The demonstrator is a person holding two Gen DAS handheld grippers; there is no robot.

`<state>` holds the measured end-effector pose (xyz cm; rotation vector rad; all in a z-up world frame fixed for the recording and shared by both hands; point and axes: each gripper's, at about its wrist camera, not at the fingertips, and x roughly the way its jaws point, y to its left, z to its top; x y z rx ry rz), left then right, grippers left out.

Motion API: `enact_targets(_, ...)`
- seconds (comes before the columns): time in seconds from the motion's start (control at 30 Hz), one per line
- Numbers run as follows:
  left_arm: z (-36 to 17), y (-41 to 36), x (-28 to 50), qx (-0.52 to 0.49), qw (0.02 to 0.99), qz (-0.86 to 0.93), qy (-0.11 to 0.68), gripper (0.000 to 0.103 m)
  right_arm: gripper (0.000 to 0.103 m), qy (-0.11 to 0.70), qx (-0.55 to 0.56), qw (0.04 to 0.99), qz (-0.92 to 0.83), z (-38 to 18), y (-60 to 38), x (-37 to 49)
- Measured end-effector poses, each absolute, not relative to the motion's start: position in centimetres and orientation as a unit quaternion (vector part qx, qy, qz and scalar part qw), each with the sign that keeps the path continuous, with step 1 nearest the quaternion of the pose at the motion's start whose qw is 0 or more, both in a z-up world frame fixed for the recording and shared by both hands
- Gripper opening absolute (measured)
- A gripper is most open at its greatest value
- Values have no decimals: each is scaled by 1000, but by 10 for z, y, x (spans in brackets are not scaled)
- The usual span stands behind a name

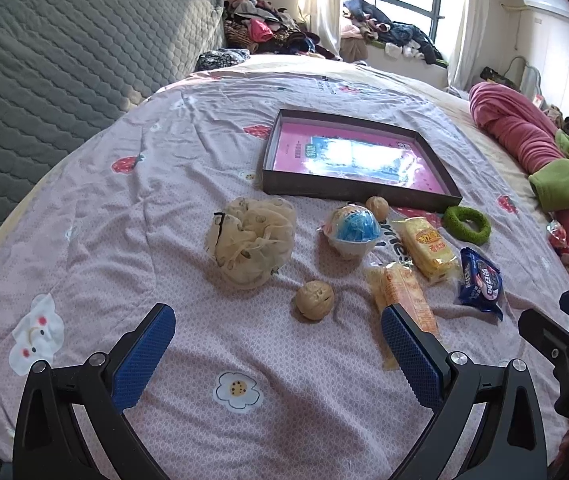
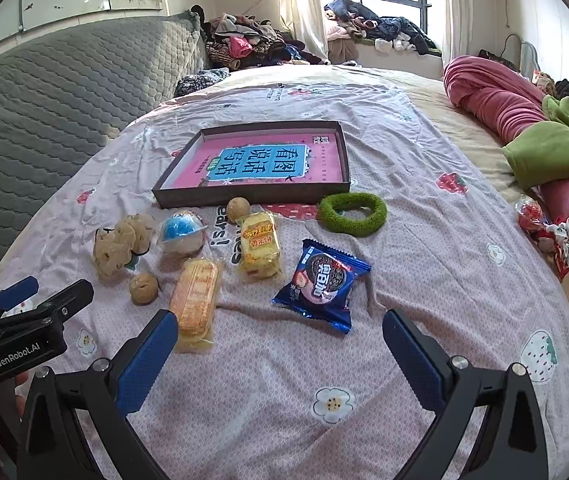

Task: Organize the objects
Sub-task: 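Move both tools toward the snacks, left toward the beige mesh puff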

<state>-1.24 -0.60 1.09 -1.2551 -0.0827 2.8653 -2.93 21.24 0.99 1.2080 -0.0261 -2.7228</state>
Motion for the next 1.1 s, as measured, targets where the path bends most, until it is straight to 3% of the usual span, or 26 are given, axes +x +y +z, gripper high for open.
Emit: enact_targets(1.1,-20,24,-49,-423,19,906,-7,103,103,2,435,58,-899,-25,224,-71)
